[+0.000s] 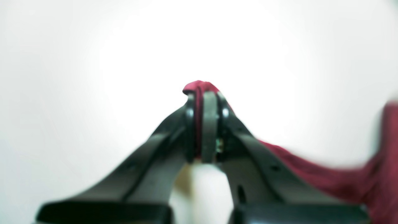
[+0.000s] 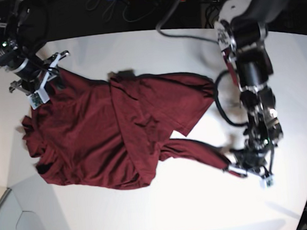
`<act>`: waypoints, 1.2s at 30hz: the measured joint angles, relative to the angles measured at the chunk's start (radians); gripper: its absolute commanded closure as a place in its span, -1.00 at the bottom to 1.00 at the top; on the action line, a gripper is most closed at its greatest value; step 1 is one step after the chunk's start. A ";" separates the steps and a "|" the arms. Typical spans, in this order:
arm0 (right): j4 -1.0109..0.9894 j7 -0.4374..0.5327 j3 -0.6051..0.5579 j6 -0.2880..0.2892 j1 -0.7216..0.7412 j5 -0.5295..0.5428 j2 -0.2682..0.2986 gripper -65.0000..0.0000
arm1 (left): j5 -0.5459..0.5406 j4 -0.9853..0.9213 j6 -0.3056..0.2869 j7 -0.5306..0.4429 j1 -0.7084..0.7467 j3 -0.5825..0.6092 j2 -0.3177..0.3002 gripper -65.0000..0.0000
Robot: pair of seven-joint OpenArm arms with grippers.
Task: Layout the t-shirt on the table in an organized manner, then fold the t-shirt properly
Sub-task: 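Pull the grasped sleeve with the left gripper away from the right gripper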
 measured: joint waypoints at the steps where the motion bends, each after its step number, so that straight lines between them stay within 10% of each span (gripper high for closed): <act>1: 0.000 0.002 0.001 0.000 0.002 0.000 0.000 0.36 | 0.000 -0.031 -0.002 -0.031 -0.063 -0.003 -0.004 0.99; 14: 0.000 -0.003 0.002 0.000 -0.006 0.000 -0.001 0.36 | 0.011 -0.596 0.004 -0.453 -0.644 0.179 -0.033 0.86; 17: 0.000 0.001 0.002 0.000 -0.006 0.001 -0.001 0.36 | 0.010 -0.624 0.023 -0.499 -0.641 0.290 -0.027 0.58; 23: 0.000 0.000 0.005 0.000 -0.007 0.000 0.000 0.36 | 0.003 -0.635 0.240 -0.581 -0.589 0.402 -0.031 0.26; 36: 0.000 0.000 0.004 0.000 0.003 0.001 -0.002 0.36 | -0.006 -0.452 0.256 -0.527 -0.322 0.245 -0.008 0.26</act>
